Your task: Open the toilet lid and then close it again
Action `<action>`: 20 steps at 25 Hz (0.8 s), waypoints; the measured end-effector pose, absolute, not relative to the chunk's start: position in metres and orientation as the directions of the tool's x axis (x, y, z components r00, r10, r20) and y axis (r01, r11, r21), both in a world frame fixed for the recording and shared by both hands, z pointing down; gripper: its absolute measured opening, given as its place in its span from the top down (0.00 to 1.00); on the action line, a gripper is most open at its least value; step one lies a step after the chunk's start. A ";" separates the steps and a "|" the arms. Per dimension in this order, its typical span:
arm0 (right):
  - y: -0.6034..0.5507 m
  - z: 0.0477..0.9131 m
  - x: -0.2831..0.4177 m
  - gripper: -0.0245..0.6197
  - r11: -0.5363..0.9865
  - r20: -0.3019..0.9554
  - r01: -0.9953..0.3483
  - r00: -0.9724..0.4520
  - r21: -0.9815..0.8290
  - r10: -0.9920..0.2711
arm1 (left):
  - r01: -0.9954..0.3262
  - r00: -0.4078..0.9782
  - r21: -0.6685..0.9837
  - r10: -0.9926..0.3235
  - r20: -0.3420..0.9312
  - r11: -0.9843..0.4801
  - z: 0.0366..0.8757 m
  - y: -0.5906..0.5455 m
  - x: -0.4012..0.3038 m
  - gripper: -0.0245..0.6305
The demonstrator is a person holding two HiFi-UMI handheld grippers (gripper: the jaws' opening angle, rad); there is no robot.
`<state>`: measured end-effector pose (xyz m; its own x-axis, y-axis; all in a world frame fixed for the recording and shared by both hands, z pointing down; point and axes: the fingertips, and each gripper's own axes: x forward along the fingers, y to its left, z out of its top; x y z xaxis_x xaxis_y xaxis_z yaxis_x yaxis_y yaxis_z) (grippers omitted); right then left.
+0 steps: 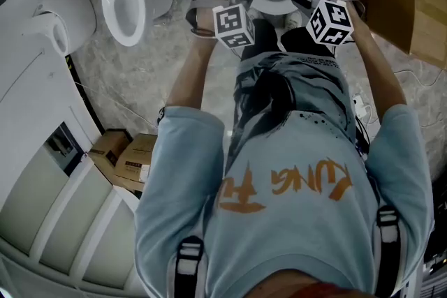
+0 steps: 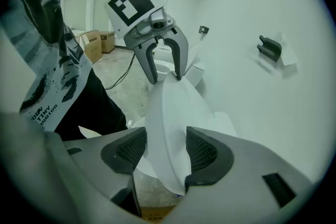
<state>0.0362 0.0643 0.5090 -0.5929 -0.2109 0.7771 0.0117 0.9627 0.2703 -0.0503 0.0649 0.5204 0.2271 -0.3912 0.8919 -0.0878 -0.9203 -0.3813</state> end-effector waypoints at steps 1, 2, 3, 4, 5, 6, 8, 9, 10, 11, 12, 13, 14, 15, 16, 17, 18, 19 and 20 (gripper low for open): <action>0.069 0.516 0.036 0.56 0.964 0.781 0.016 -0.590 0.264 -0.204 | -0.089 0.220 -0.378 -0.389 0.895 -0.921 0.528 0.069 -0.051 0.61; 0.073 0.523 0.036 0.56 0.967 0.787 0.024 -0.585 0.255 -0.193 | -0.090 0.212 -0.373 -0.383 0.899 -0.924 0.535 0.072 -0.052 0.60; 0.077 0.529 0.035 0.56 0.970 0.794 0.033 -0.581 0.242 -0.178 | -0.091 0.205 -0.364 -0.376 0.904 -0.927 0.542 0.076 -0.054 0.60; 0.081 0.535 0.034 0.56 0.974 0.800 0.042 -0.578 0.225 -0.160 | -0.093 0.199 -0.355 -0.367 0.909 -0.930 0.549 0.081 -0.055 0.60; 0.086 0.542 0.034 0.56 0.978 0.805 0.049 -0.576 0.204 -0.140 | -0.093 0.193 -0.347 -0.358 0.913 -0.933 0.556 0.086 -0.055 0.60; 0.090 0.548 0.034 0.57 0.981 0.809 0.054 -0.576 0.185 -0.120 | -0.094 0.189 -0.339 -0.352 0.917 -0.936 0.563 0.091 -0.055 0.60; 0.097 0.562 0.035 0.58 0.987 0.814 0.060 -0.574 0.151 -0.089 | -0.106 0.185 -0.322 -0.337 0.923 -0.941 0.577 0.099 -0.054 0.60; 0.100 0.569 0.035 0.59 0.989 0.816 0.060 -0.572 0.137 -0.078 | -0.121 0.187 -0.310 -0.328 0.926 -0.943 0.584 0.103 -0.053 0.60; 0.103 0.576 0.035 0.60 0.990 0.818 0.059 -0.571 0.127 -0.071 | -0.138 0.190 -0.296 -0.319 0.928 -0.945 0.590 0.106 -0.053 0.61; 0.106 0.584 0.034 0.60 0.991 0.819 0.056 -0.569 0.120 -0.067 | -0.156 0.192 -0.284 -0.311 0.931 -0.946 0.597 0.109 -0.053 0.62; 0.108 0.591 0.034 0.61 0.992 0.821 0.049 -0.567 0.113 -0.065 | -0.171 0.190 -0.273 -0.303 0.934 -0.947 0.604 0.111 -0.053 0.63; 0.111 0.598 0.034 0.61 0.994 0.822 0.040 -0.565 0.103 -0.063 | -0.184 0.186 -0.262 -0.295 0.937 -0.947 0.610 0.114 -0.052 0.63; 0.113 0.603 0.035 0.62 0.996 0.825 0.028 -0.563 0.089 -0.058 | -0.195 0.181 -0.250 -0.286 0.941 -0.948 0.617 0.117 -0.052 0.63; 0.116 0.609 0.035 0.62 0.997 0.828 0.016 -0.559 0.073 -0.051 | -0.205 0.176 -0.238 -0.275 0.945 -0.949 0.622 0.120 -0.051 0.64; 0.118 0.614 0.035 0.62 0.998 0.831 0.009 -0.554 0.058 -0.044 | -0.216 0.172 -0.226 -0.265 0.949 -0.950 0.628 0.122 -0.051 0.64; 0.120 0.620 0.034 0.63 0.999 0.835 0.007 -0.549 0.047 -0.036 | -0.227 0.169 -0.214 -0.255 0.952 -0.950 0.634 0.124 -0.051 0.64; 0.123 0.626 0.034 0.63 0.999 0.839 0.010 -0.544 0.038 -0.027 | -0.238 0.168 -0.202 -0.245 0.955 -0.950 0.639 0.127 -0.051 0.64; 0.126 0.632 0.033 0.63 0.999 0.842 0.014 -0.539 0.031 -0.018 | -0.251 0.166 -0.190 -0.235 0.958 -0.949 0.645 0.130 -0.051 0.65; 0.128 0.639 0.032 0.63 0.999 0.845 0.019 -0.535 0.025 -0.011 | -0.264 0.164 -0.180 -0.228 0.960 -0.948 0.652 0.132 -0.052 0.65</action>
